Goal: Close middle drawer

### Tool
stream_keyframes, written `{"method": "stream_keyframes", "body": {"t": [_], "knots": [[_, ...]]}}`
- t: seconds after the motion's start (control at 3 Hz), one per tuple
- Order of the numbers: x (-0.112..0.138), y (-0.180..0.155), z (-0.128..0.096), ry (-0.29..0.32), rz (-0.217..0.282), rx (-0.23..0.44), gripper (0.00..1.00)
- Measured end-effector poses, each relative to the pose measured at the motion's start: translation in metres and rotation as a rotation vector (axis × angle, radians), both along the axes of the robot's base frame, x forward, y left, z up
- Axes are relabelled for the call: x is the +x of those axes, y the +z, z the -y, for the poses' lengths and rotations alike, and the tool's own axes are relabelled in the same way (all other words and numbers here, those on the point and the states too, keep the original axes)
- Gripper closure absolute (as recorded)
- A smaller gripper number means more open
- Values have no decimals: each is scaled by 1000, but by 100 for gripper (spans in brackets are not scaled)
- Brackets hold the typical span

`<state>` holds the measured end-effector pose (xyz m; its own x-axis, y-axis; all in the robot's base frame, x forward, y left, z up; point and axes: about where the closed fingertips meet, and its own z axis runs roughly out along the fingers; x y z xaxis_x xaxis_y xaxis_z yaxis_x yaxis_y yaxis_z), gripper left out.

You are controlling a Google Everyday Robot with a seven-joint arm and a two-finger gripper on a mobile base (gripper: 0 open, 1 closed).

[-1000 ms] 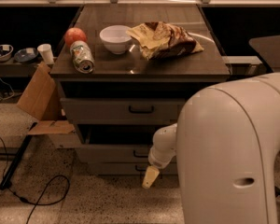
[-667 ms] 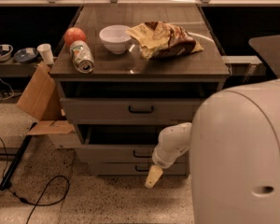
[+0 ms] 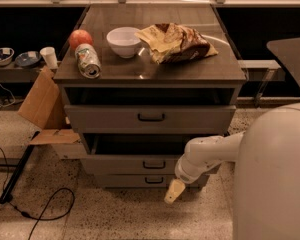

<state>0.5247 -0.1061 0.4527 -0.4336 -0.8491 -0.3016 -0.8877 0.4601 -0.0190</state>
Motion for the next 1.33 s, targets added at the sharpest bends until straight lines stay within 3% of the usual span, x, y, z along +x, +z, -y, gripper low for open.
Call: {"method": "stream_keyframes", "body": {"t": [1.0,1.33], "knots": [[-2,-46,8,-21,-141,-26,0],[4,-53,3,-30,-162,-6,0]]}}
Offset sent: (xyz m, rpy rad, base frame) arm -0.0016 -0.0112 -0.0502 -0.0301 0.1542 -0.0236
